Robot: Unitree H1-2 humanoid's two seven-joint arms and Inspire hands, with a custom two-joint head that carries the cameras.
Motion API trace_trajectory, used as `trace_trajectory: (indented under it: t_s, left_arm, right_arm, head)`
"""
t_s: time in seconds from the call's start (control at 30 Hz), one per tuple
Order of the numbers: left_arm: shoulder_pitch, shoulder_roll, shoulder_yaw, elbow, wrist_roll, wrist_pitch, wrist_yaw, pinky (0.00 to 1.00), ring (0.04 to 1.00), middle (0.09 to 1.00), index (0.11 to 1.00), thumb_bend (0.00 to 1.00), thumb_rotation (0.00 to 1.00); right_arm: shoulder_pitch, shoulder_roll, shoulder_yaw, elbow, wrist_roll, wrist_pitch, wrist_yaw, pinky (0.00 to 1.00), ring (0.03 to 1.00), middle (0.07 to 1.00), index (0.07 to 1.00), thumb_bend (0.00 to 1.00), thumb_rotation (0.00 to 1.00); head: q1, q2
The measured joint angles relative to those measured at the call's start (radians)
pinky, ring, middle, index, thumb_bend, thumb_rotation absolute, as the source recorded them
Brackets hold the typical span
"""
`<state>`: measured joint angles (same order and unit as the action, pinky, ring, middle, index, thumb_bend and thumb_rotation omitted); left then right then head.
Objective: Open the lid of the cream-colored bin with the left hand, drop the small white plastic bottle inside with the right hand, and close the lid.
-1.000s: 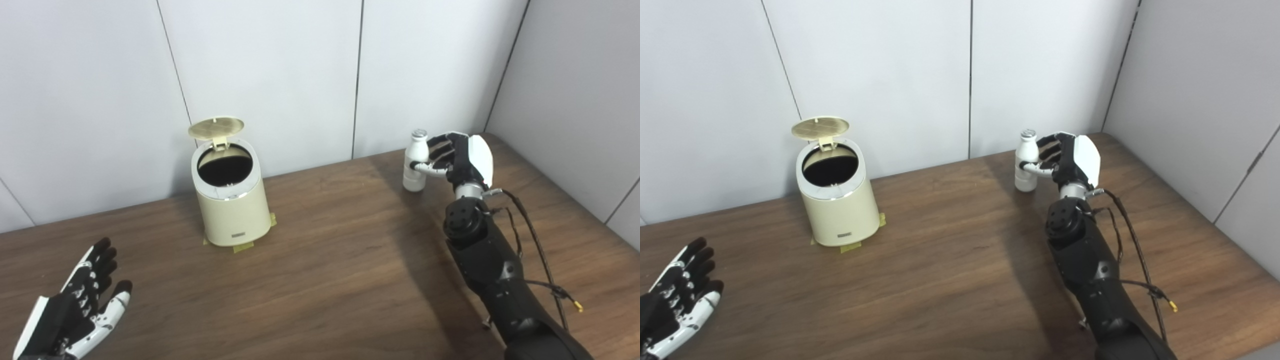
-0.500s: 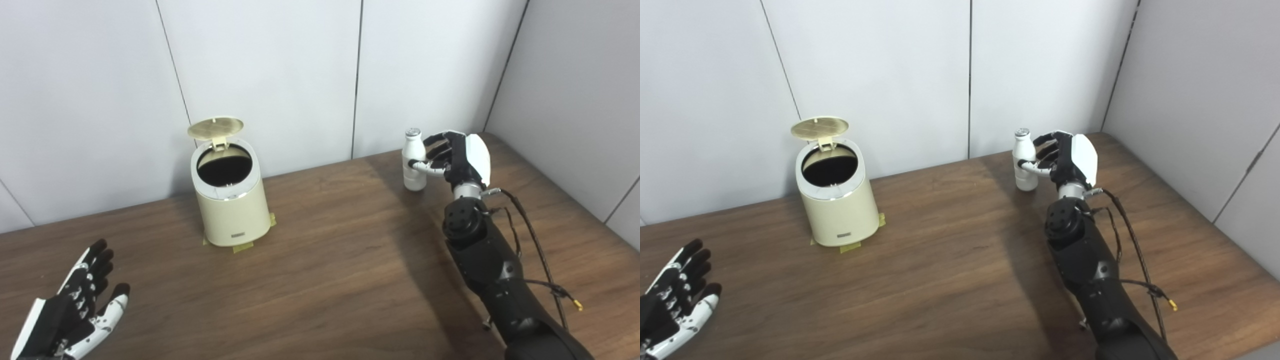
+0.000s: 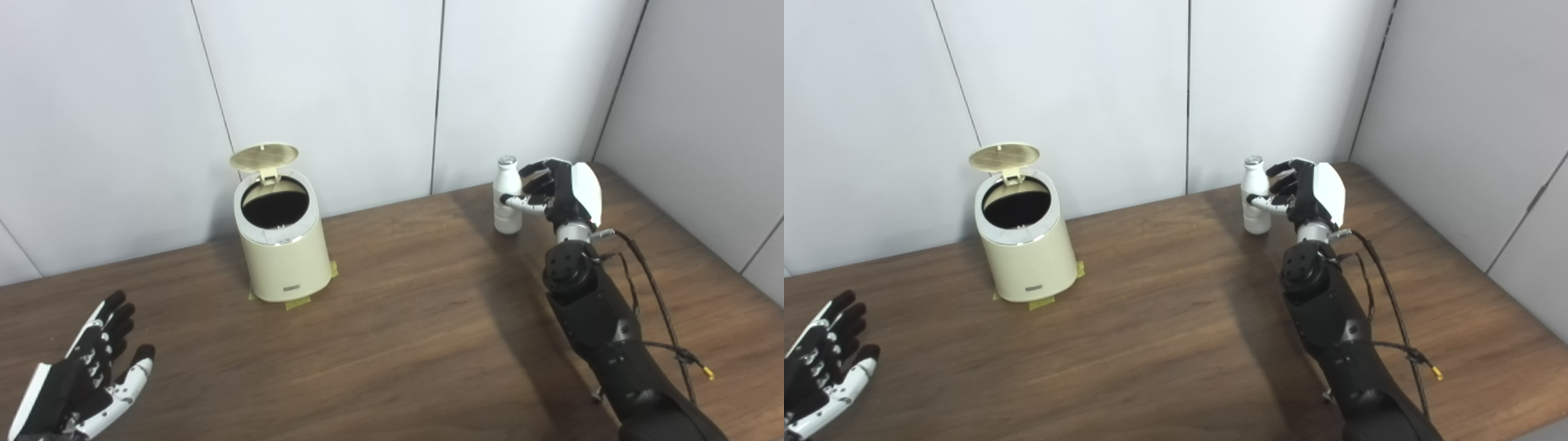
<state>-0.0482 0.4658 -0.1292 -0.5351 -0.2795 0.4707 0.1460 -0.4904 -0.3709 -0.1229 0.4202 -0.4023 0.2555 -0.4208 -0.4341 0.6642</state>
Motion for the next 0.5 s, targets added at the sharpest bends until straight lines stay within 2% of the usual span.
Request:
trace_trajectory:
  t_s: [0.37, 0.5]
  left_arm:
    - [-0.026, 0.022, 0.000, 0.000, -0.038, 0.000, 0.012, 1.00, 0.974, 0.958, 1.000, 0.18, 0.03]
    - [-0.031, 0.031, -0.004, 0.000, -0.039, 0.000, 0.017, 1.00, 0.968, 0.961, 1.000, 0.18, 0.01]
  right_arm:
    - [0.000, 0.000, -0.002, -0.001, 0.008, 0.004, 0.004, 0.61, 0.488, 0.434, 0.542, 0.51, 0.00]
    - [0.000, -0.001, -0.002, -0.001, 0.018, 0.003, 0.005, 0.63, 0.504, 0.453, 0.492, 0.52, 0.00]
  head:
    - [-0.003, 0.005]
    - [-0.008, 0.006]
